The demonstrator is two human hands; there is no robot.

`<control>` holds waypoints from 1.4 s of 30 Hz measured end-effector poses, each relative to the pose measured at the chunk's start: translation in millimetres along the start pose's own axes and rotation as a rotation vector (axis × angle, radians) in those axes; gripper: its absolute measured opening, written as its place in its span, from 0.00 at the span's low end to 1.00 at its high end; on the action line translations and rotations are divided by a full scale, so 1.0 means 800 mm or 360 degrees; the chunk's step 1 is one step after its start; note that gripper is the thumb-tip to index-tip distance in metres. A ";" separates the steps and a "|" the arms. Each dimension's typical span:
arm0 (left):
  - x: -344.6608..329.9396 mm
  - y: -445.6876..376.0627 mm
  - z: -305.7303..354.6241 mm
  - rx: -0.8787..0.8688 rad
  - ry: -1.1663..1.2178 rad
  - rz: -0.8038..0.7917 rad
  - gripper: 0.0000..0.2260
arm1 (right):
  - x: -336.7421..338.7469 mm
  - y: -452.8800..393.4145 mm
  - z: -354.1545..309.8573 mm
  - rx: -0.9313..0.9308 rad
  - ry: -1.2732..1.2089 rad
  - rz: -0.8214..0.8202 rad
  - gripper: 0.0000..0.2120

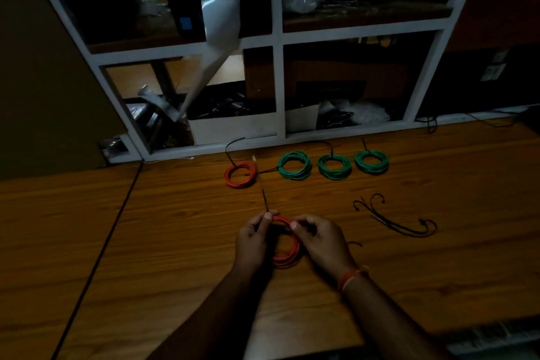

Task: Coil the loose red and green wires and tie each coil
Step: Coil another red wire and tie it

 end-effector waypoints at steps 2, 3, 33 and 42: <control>0.020 -0.008 0.013 0.0036 0.0019 0.0062 0.11 | -0.020 0.001 -0.006 -0.0063 -0.0127 -0.0057 0.06; 0.029 -0.014 0.020 0.0038 -0.0009 0.0071 0.11 | -0.032 0.001 -0.010 -0.0109 -0.0229 -0.0076 0.07; 0.175 -0.292 0.143 -0.0503 -0.1897 -0.0078 0.32 | -0.291 -0.121 -0.097 -0.0479 0.0405 0.0477 0.15; 0.175 -0.208 0.180 -0.0590 -0.1714 0.0085 0.25 | -0.266 -0.087 -0.110 -0.0194 0.0390 0.0338 0.12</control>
Point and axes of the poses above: each hand's wrist, its own y-axis away from the middle knuckle, its own x-axis out of the back of the hand, z = x × y, the point moved 8 cm from there along -y, towards the middle knuckle, and after that the axes turned 11 degrees about z, right-handed, at the moved point
